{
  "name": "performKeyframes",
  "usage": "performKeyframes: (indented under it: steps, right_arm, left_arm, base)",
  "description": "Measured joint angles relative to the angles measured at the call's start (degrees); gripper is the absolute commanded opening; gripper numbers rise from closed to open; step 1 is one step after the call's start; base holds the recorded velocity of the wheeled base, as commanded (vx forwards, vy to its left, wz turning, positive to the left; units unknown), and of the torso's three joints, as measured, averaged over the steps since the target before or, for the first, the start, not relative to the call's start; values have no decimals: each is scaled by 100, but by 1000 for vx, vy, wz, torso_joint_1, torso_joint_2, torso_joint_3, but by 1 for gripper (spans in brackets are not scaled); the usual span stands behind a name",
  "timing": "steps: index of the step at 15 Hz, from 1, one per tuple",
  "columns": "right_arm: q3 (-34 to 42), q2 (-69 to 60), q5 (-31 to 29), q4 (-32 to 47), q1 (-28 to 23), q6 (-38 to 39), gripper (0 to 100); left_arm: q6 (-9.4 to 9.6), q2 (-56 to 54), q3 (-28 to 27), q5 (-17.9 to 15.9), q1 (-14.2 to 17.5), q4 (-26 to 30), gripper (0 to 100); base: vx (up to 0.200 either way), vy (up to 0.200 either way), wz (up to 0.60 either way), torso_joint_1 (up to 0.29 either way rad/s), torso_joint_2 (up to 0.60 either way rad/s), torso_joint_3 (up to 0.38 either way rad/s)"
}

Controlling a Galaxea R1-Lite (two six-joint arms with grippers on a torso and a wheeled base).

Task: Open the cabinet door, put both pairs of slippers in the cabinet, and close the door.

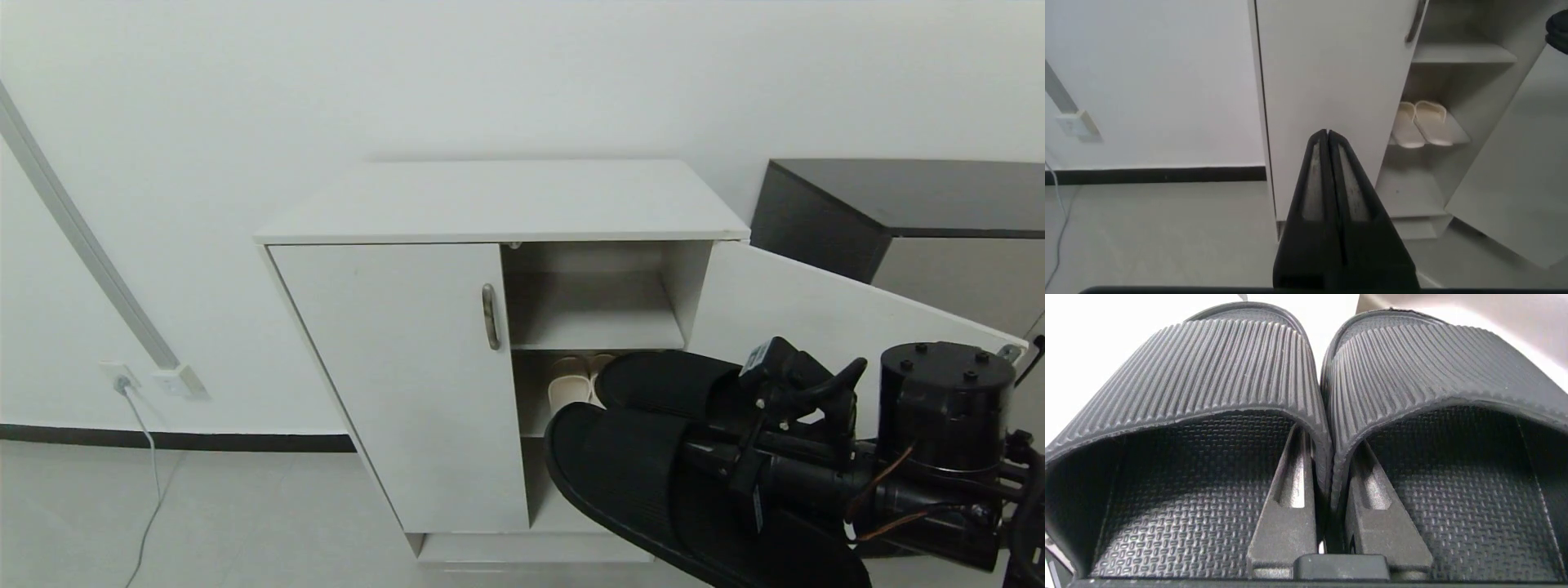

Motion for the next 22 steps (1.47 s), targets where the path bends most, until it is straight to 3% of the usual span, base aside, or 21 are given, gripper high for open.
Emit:
performKeyframes:
  steps: [13, 22]
  right_arm:
    - [90, 43, 9, -79, 33, -99, 0]
    - [201, 234, -21, -501, 38, -107, 0]
  left_arm:
    - [-13, 0, 0, 9, 0, -2, 0]
    - [-13, 0, 0, 9, 0, -9, 0]
  base:
    - [0, 0, 0, -79, 446, 365]
    - [0, 0, 0, 1, 41, 39]
